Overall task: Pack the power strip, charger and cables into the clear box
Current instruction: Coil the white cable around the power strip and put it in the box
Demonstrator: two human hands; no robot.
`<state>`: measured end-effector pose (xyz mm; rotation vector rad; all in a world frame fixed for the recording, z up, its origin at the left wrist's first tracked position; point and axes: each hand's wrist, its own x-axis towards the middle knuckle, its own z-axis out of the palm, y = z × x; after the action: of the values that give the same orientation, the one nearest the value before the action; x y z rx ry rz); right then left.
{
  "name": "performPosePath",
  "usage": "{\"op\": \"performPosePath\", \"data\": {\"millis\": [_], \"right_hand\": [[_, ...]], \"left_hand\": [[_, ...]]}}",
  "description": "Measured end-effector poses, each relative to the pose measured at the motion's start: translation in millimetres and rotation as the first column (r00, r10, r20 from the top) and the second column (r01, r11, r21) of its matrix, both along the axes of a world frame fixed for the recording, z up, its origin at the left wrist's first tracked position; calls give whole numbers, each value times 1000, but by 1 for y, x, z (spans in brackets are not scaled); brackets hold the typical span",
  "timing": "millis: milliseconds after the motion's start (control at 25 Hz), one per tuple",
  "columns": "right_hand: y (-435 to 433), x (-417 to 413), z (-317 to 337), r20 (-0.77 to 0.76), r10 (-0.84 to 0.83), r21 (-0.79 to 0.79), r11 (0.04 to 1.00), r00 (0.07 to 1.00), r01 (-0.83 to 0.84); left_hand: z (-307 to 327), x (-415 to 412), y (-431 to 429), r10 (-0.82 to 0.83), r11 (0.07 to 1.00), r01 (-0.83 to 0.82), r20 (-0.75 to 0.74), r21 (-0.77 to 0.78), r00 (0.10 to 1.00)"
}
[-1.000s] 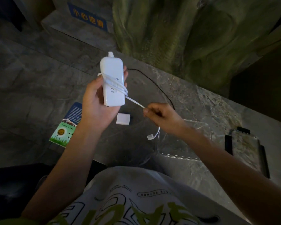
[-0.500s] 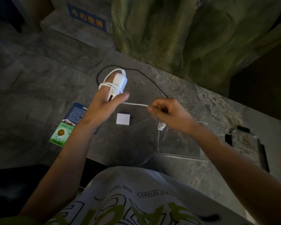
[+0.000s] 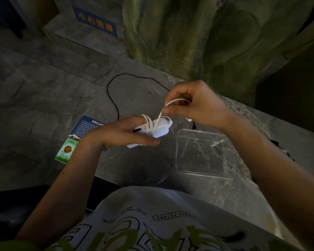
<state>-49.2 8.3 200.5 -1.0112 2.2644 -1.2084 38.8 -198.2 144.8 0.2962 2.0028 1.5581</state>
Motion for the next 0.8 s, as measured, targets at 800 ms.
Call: {"op": "performPosePath", "data": {"millis": [800], "right_hand": [[-6, 30, -65, 372, -112, -141, 974, 921, 176]], "left_hand": [[12, 5, 19, 223, 517, -359, 283, 777, 933]]}}
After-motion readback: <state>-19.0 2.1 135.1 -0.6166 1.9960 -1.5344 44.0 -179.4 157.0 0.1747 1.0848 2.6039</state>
